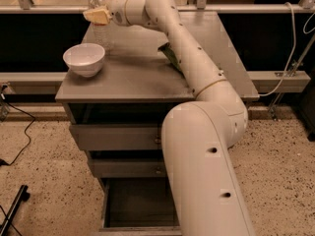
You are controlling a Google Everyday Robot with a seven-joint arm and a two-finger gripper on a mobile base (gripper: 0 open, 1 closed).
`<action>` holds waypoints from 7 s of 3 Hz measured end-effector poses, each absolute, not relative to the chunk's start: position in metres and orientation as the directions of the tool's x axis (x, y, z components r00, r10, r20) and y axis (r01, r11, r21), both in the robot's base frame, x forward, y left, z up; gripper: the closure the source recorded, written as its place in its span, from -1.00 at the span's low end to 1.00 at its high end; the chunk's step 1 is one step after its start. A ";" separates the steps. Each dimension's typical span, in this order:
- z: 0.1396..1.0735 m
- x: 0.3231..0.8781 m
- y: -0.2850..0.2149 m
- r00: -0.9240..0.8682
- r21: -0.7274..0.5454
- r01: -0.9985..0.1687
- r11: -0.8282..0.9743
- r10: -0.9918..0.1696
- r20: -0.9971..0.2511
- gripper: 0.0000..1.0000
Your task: Place water bottle into bottom drawer
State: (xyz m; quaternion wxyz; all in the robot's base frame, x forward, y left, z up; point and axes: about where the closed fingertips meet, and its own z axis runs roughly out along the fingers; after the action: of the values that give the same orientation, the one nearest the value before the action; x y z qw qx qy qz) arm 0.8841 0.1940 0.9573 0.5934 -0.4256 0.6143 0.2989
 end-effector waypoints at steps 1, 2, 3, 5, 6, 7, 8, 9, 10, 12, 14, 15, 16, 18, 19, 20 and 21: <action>0.963 0.884 0.193 0.062 -0.109 -0.888 0.447 -0.120 -0.991 0.46; 0.994 0.866 0.188 0.153 -0.175 -0.907 0.384 -0.087 -0.984 0.92; 1.032 0.830 0.163 0.263 -0.282 -0.909 0.306 -0.103 -0.959 1.00; 1.087 0.763 0.079 0.323 -0.359 -0.877 0.320 -0.162 -0.932 1.00; 1.091 0.722 0.046 0.284 -0.326 -0.879 0.347 -0.167 -0.944 1.00; 1.063 0.675 0.033 0.242 -0.273 -0.911 0.310 -0.133 -0.961 1.00; 1.022 0.623 0.041 0.254 -0.264 -0.938 0.226 -0.074 -0.964 1.00; 1.022 0.623 0.041 0.254 -0.264 -0.938 0.226 -0.074 -0.964 1.00; 1.014 0.606 0.041 0.248 -0.256 -0.948 0.190 -0.068 -0.967 1.00; 0.952 0.544 -0.001 0.190 -0.206 -0.968 0.145 -0.117 -0.975 1.00; 0.853 0.500 -0.084 0.172 -0.193 -0.957 0.215 -0.111 -0.979 1.00; 0.854 0.500 -0.082 0.173 -0.193 -0.958 0.212 -0.110 -0.979 1.00; 0.830 0.500 -0.077 0.141 -0.159 -0.967 0.198 -0.100 -0.985 1.00; 0.685 0.469 -0.070 0.159 -0.163 -0.968 0.190 -0.036 -0.987 1.00; 0.623 0.452 -0.069 0.158 -0.159 -0.969 0.188 -0.022 -0.987 1.00; 0.578 0.440 -0.067 0.134 -0.136 -0.974 0.183 -0.022 -0.991 1.00; 0.578 0.440 -0.067 0.134 -0.136 -0.974 0.183 -0.023 -0.991 1.00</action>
Offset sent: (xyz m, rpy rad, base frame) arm -0.0294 -0.0258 0.0751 0.0833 -0.2033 0.1892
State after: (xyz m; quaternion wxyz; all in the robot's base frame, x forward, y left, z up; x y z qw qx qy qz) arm 0.4400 -0.0668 0.5782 0.5745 -0.4868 0.5116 0.4139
